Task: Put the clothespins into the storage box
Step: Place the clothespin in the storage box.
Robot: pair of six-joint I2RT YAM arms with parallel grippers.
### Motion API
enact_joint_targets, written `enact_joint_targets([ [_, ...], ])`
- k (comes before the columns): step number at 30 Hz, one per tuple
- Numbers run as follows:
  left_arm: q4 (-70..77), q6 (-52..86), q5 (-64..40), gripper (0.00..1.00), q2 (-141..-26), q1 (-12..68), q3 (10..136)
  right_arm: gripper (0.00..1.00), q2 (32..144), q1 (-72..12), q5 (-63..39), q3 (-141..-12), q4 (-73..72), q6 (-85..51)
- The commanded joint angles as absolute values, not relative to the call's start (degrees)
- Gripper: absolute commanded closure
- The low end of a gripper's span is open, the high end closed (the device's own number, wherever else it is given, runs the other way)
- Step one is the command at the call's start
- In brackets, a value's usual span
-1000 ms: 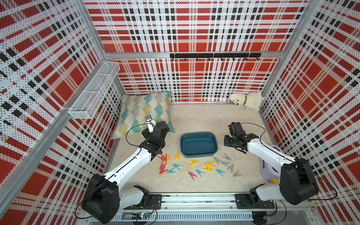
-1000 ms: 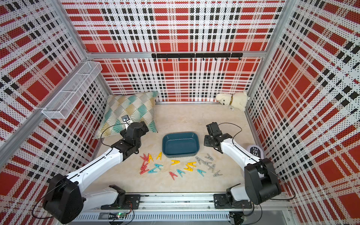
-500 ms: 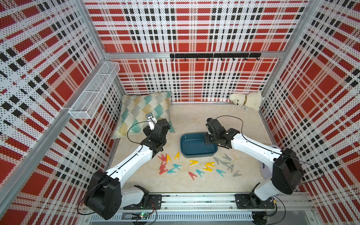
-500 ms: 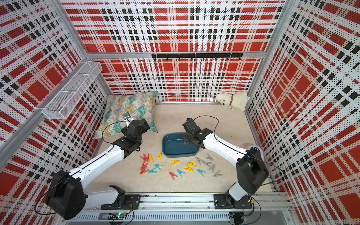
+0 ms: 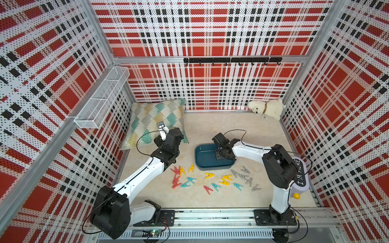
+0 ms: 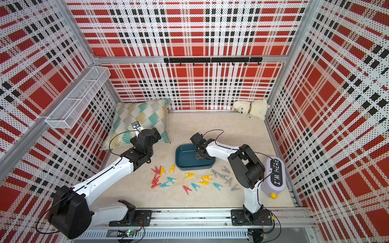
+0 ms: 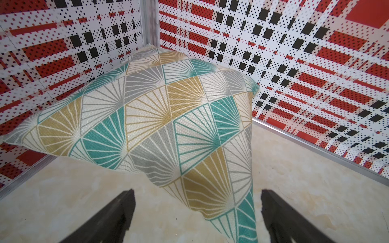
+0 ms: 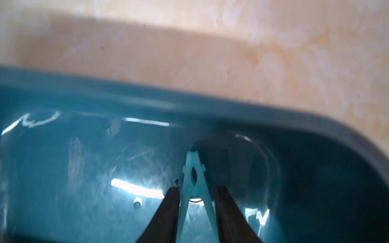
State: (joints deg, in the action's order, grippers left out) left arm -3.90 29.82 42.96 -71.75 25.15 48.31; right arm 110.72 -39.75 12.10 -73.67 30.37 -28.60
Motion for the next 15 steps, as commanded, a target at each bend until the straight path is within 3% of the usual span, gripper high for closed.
enact_joint_targets([
  [1,-4.1,28.9,43.9,0.01,-70.8,24.9,49.5,0.64,113.6,-39.9,16.0,-76.6,31.1,-27.8],
  [5,-4.1,28.4,44.4,0.01,-70.5,24.8,49.5,0.62,115.6,-39.9,16.0,-78.2,31.2,-27.9],
  [15,-4.2,27.0,45.0,0.01,-71.0,24.8,50.5,0.47,113.5,-39.9,15.9,-78.5,30.3,-27.5],
])
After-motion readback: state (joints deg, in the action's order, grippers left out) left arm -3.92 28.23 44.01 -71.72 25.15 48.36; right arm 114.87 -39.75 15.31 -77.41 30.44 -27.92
